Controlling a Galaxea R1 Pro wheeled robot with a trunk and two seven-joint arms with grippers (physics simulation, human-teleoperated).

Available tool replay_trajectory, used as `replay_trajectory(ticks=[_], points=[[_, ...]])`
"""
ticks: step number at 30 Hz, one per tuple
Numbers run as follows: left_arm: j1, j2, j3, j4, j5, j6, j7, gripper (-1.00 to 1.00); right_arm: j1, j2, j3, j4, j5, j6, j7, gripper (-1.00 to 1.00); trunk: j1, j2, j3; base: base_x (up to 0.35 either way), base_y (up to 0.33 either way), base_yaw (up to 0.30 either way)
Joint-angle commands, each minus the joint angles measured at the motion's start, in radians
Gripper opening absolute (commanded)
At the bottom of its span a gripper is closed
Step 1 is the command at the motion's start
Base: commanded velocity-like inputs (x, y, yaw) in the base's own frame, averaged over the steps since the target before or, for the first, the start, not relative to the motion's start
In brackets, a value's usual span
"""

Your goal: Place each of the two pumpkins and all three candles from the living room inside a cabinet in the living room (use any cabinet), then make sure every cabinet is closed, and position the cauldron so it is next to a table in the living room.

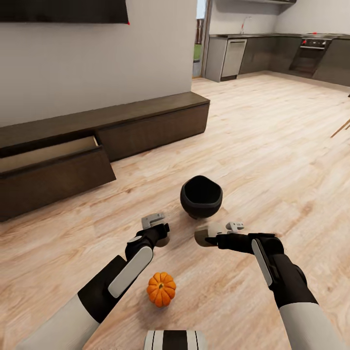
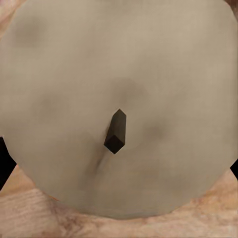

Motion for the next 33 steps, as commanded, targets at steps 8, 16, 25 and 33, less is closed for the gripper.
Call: replay_trajectory(ticks=[8,16,25,33], points=[[0.000,0.000,0.000,0.000,-0.001,0.000,0.000,-1.00,0.000,0.000,0.000,0.000,-0.005,0.001,0.000,-1.00,0.000,0.000,0.000,0.000,0.000,0.287],[0.000,0.000,0.001,0.000,-0.001,0.000,0.000,-1.00,0.000,0.000,0.000,0.000,-0.006,0.001,0.000,-1.00,0.000,0.000,0.000,0.000,0.000,0.162],[0.000,0.003,0.002,0.001,-0.001,0.000,0.000,-1.00,0.000,-0.001,0.005,0.032,-0.003,-0.003,0.000,-1.00,0.000,0.000,0.000,0.000,0.000,0.021],[0.000,0.032,0.060,-0.003,-0.001,0.006,0.004,-1.00,0.000,0.000,0.006,0.033,-0.002,-0.004,0.000,-1.00,0.000,0.000,0.000,0.000,0.000,0.263]])
